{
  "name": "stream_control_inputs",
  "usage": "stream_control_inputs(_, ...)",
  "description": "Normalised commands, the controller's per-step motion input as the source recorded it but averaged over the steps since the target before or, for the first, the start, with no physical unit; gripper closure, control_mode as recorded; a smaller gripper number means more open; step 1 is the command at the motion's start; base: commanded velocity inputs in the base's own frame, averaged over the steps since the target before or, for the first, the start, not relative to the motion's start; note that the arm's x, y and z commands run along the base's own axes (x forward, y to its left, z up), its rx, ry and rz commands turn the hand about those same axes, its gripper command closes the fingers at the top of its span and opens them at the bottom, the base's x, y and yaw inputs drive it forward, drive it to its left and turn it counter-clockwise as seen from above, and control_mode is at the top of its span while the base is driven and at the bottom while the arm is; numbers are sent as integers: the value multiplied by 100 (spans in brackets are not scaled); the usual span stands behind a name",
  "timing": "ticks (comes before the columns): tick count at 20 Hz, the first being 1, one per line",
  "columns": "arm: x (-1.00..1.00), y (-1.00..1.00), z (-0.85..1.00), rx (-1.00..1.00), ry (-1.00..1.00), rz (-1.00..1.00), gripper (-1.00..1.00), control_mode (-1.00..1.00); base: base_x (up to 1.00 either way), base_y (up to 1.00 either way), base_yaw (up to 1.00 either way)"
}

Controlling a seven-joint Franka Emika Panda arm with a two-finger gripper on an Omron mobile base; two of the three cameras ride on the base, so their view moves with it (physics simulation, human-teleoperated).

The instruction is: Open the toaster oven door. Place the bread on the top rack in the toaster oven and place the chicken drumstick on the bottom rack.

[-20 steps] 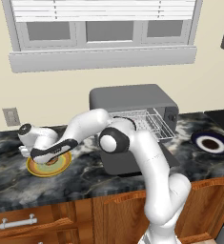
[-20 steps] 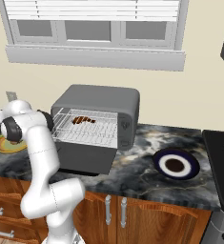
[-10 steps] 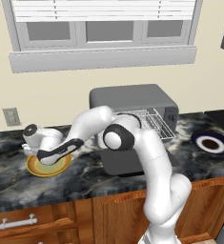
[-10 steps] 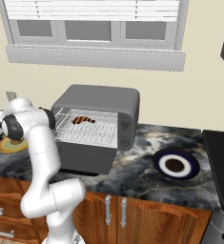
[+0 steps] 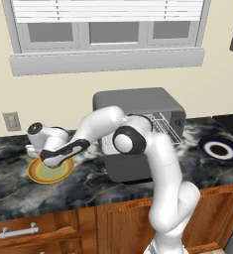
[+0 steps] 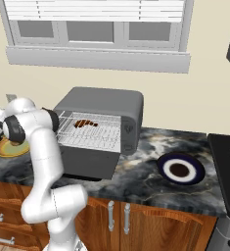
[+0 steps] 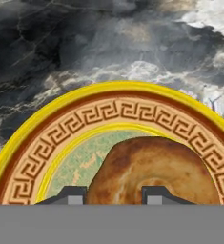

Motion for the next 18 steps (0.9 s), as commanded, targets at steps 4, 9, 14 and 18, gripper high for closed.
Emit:
stream_control_inputs(4, -11, -11, 54, 0, 15, 0, 100, -100, 0, 0, 0)
stream_control_inputs(9, -29, -12, 55, 0, 5, 0, 100, -100, 0, 0, 0)
stream_control_inputs(14, -42, -23, 39, 0, 0, 0, 100, -100, 0, 0, 0)
stream_control_inputs(18, -45, -29, 35, 0, 0, 0, 100, -100, 0, 0, 0)
